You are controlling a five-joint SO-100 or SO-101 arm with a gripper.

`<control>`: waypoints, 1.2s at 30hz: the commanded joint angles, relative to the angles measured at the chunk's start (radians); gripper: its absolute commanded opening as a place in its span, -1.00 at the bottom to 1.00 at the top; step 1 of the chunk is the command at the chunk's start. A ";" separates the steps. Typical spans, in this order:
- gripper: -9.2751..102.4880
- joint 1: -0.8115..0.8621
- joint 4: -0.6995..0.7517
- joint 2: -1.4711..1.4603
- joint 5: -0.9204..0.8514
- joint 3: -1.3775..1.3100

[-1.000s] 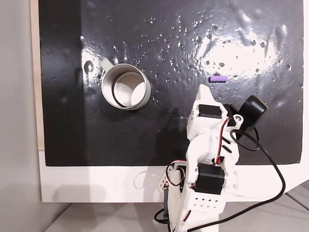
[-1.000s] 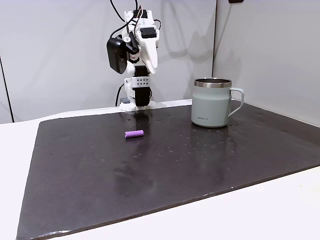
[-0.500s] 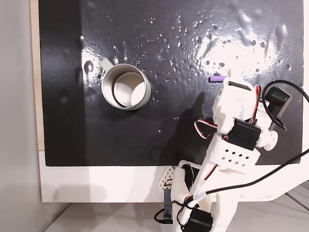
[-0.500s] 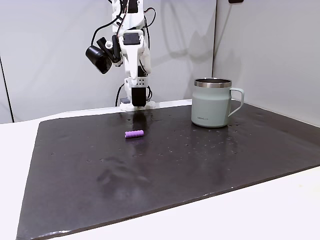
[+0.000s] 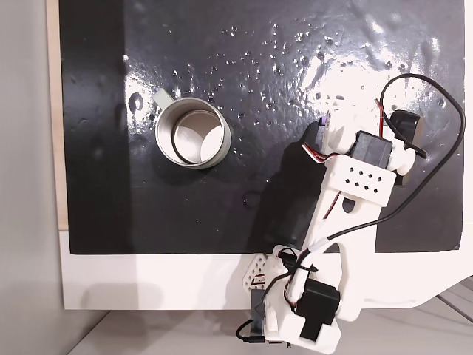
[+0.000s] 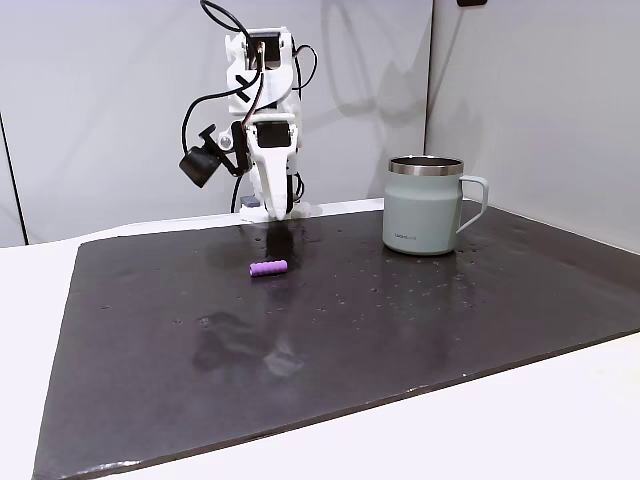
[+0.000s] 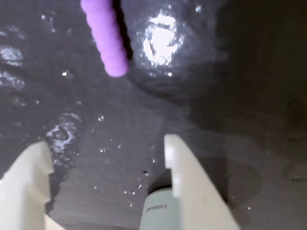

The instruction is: Grasp a pengrip and put it in the cup.

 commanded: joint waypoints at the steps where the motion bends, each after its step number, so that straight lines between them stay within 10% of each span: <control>1: -0.42 0.006 -0.029 -0.054 -0.032 -0.084; 25: -0.47 0.064 -0.048 -0.445 -0.057 -0.337; 36: -0.81 0.032 -0.046 -0.462 -0.055 -0.331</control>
